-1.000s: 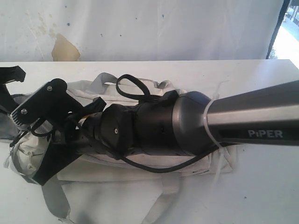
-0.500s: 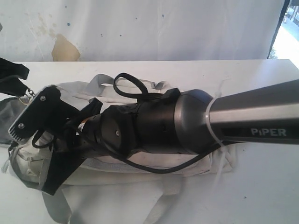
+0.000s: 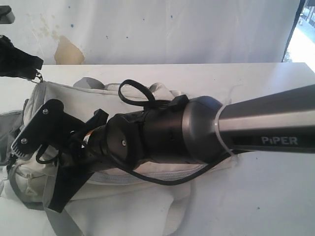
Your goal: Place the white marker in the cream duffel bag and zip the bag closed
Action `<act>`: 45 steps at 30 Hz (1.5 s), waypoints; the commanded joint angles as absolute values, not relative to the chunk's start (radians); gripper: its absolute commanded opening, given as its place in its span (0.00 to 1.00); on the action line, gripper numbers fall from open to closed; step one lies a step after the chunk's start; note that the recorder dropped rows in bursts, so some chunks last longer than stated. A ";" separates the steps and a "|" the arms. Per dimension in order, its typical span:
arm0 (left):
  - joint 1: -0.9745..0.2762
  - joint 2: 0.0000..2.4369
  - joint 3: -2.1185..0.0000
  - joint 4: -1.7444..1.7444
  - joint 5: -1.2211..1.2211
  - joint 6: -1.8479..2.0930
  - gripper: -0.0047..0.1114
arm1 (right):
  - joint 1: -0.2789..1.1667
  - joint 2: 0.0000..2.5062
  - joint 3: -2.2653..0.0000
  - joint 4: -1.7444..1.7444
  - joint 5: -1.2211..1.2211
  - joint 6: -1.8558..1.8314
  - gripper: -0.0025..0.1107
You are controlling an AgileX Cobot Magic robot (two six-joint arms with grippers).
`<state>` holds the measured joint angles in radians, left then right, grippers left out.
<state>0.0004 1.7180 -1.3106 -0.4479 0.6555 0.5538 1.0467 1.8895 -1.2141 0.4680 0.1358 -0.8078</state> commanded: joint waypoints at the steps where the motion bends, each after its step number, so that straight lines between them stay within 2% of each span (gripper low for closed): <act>1: 0.018 1.751 -1.374 -0.478 0.561 0.556 0.04 | 1.042 1.906 -1.196 0.448 0.207 -0.804 0.02; 7: 0.018 1.758 -1.381 -0.500 0.578 0.561 0.04 | 1.012 1.910 -1.196 0.448 0.196 -0.763 0.02; 9: 0.018 1.758 -1.381 -0.500 0.603 0.589 0.09 | 1.001 1.910 -1.196 0.448 0.196 -0.754 0.02; 11: 0.018 1.758 -1.381 -0.500 0.630 0.606 0.20 | 0.999 1.910 -1.196 0.448 0.207 -0.754 0.05; 14: 0.018 1.758 -1.381 -0.500 0.658 0.603 0.43 | 0.999 1.910 -1.196 0.450 0.221 -0.754 0.19; 17: 0.018 1.758 -1.381 -0.500 0.686 0.600 0.59 | 0.999 1.907 -1.196 0.458 0.221 -0.754 0.39; 20: 0.018 1.754 -1.381 -0.500 0.719 0.600 0.66 | 0.999 1.898 -1.198 0.458 0.221 -0.723 0.55; 21: 0.018 1.754 -1.381 -0.500 0.729 0.600 0.67 | 0.999 1.893 -1.200 0.458 0.221 -0.710 0.58; 26: 0.018 1.719 -1.381 -0.496 0.756 0.588 0.67 | 0.980 1.829 -1.206 0.458 0.256 -0.571 0.56; 34: 0.018 1.636 -1.381 -0.395 0.837 0.373 0.64 | 0.826 1.756 -1.270 0.421 0.570 -0.263 0.45; 37: 0.018 1.613 -1.381 -0.323 0.912 0.317 0.51 | 0.766 1.742 -1.297 0.372 0.686 -0.208 0.43; 42: 0.018 1.580 -1.381 -0.305 0.991 0.283 0.19 | 0.648 1.734 -1.330 0.242 0.847 -0.070 0.37; 44: 0.018 1.571 -1.381 -0.305 1.006 0.283 0.07 | 0.595 1.734 -1.330 0.234 0.881 -0.063 0.33; 45: 0.018 1.569 -1.381 -0.305 1.012 0.283 0.04 | 0.573 1.734 -1.330 0.234 0.895 -0.063 0.30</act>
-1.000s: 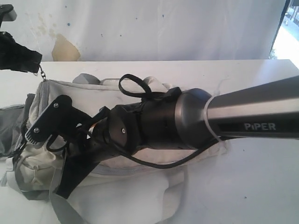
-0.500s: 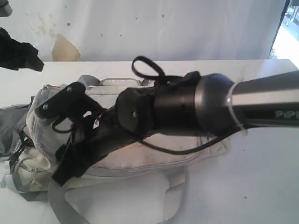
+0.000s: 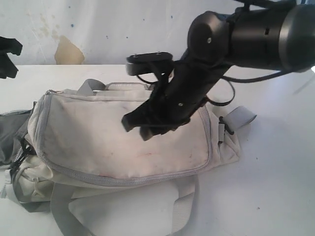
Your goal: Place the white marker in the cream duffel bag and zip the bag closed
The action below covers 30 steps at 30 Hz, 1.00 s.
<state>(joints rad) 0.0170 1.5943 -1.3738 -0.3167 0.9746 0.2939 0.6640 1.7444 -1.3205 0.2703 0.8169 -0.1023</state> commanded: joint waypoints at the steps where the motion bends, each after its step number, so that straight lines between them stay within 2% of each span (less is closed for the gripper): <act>1: 0.018 1.566 -1.381 -0.305 1.020 0.277 0.04 | 0.546 1.734 -1.330 0.234 0.909 -0.063 0.27; 5: 0.006 1.561 -1.381 -0.305 1.054 0.260 0.04 | 0.442 1.734 -1.330 0.234 0.929 -0.063 0.18; 10: -0.043 1.559 -1.381 -0.258 1.065 0.231 0.04 | 0.285 1.734 -1.330 0.234 0.929 -0.063 0.13; 15: -0.061 1.559 -1.381 -0.225 1.035 0.178 0.04 | 0.152 1.734 -1.330 0.231 0.924 -0.068 0.13; 20: -0.061 1.561 -1.381 -0.030 1.015 0.000 0.04 | 0.055 1.734 -1.325 0.182 0.939 -0.070 0.13; 30: 0.003 1.559 -1.292 0.017 1.042 0.008 0.04 | 0.009 1.734 -1.325 0.050 1.026 -0.070 0.13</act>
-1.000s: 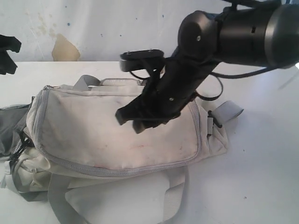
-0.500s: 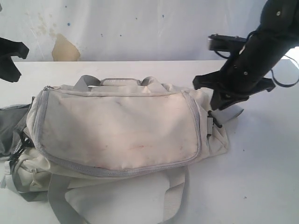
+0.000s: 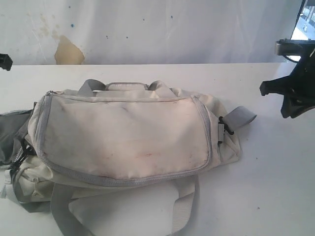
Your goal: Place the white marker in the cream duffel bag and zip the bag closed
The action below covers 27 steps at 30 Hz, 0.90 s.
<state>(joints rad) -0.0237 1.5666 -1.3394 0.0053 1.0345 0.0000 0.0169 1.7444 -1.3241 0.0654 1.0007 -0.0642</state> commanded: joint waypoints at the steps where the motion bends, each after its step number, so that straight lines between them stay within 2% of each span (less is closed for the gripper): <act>1: 0.015 1.552 -1.267 0.017 1.040 0.027 0.04 | 0.009 1.732 -1.325 0.051 1.040 -0.070 0.13; 5: 0.018 1.477 -1.216 0.021 1.015 0.029 0.04 | 0.009 1.682 -1.325 0.051 1.080 -0.074 0.13; 12: 0.018 1.261 -1.216 0.028 1.035 0.029 0.04 | 0.009 1.432 -1.321 0.048 1.121 -0.074 0.13; 20: 0.016 0.950 -1.216 0.030 1.031 0.029 0.04 | 0.009 1.096 -1.321 0.018 1.146 -0.074 0.02; 27: 0.016 0.684 -1.216 0.032 1.049 0.029 0.04 | 0.009 0.811 -1.321 -0.020 1.158 -0.089 0.02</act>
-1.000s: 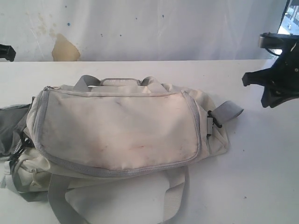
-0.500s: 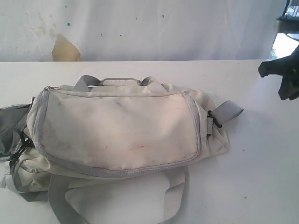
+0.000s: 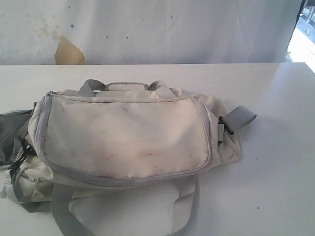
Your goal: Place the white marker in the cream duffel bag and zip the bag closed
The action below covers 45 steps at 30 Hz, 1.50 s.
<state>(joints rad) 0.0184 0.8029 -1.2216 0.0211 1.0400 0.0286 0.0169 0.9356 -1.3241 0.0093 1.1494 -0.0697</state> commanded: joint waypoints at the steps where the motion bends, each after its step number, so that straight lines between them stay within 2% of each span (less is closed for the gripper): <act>1: 0.016 0.656 -1.216 0.032 1.049 0.029 0.04 | 0.009 0.774 -1.321 -0.021 1.160 -0.099 0.02; 14: 0.016 0.230 -1.216 0.032 1.186 0.083 0.04 | 0.011 0.331 -1.182 -0.035 1.221 -0.101 0.02; 25: -0.003 0.000 -1.216 0.143 1.221 0.105 0.04 | 0.011 0.000 -1.077 -0.085 1.221 -0.101 0.02; 43: -0.034 0.000 -1.210 0.125 1.221 0.105 0.04 | 0.020 0.000 -0.974 -0.107 1.221 -0.101 0.02; 45: -0.034 0.000 -1.173 0.125 1.221 0.105 0.04 | 0.020 0.000 -0.933 -0.107 1.158 -0.101 0.02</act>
<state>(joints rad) -0.0284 -0.0009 -1.2114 0.1354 1.2204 0.1100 0.0187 0.0000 -0.9771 -0.1019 1.2231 -0.0959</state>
